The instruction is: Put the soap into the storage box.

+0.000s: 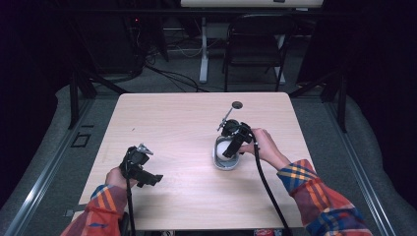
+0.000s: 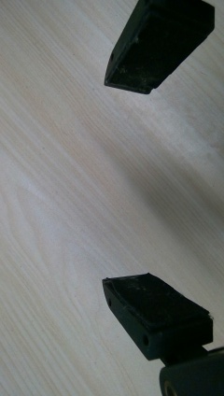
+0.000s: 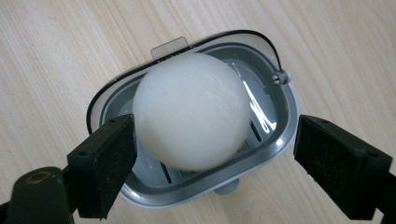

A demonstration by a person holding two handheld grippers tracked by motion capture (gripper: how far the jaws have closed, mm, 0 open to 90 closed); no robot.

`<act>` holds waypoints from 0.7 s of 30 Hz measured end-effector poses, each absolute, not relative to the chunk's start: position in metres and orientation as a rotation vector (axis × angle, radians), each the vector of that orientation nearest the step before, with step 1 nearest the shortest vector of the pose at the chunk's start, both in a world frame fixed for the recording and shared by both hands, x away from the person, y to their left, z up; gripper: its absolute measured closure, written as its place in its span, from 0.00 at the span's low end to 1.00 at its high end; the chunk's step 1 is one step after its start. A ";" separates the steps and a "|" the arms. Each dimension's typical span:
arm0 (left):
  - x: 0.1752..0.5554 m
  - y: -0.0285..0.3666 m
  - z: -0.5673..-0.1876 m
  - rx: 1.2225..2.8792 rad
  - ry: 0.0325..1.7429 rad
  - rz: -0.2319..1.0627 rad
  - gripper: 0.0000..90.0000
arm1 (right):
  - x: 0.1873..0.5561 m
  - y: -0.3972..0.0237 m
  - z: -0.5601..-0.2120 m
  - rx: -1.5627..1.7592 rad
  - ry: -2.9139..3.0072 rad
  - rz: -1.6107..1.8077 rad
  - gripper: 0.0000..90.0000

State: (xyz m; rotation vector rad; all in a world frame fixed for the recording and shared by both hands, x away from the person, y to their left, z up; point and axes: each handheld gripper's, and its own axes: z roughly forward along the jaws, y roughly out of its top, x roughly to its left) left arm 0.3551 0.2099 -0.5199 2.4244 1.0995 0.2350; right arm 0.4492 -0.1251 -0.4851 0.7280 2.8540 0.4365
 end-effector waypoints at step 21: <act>0.354 0.210 -0.519 2.424 1.098 0.236 0.06 | 0.432 -0.164 -0.463 0.742 2.796 0.489 0.05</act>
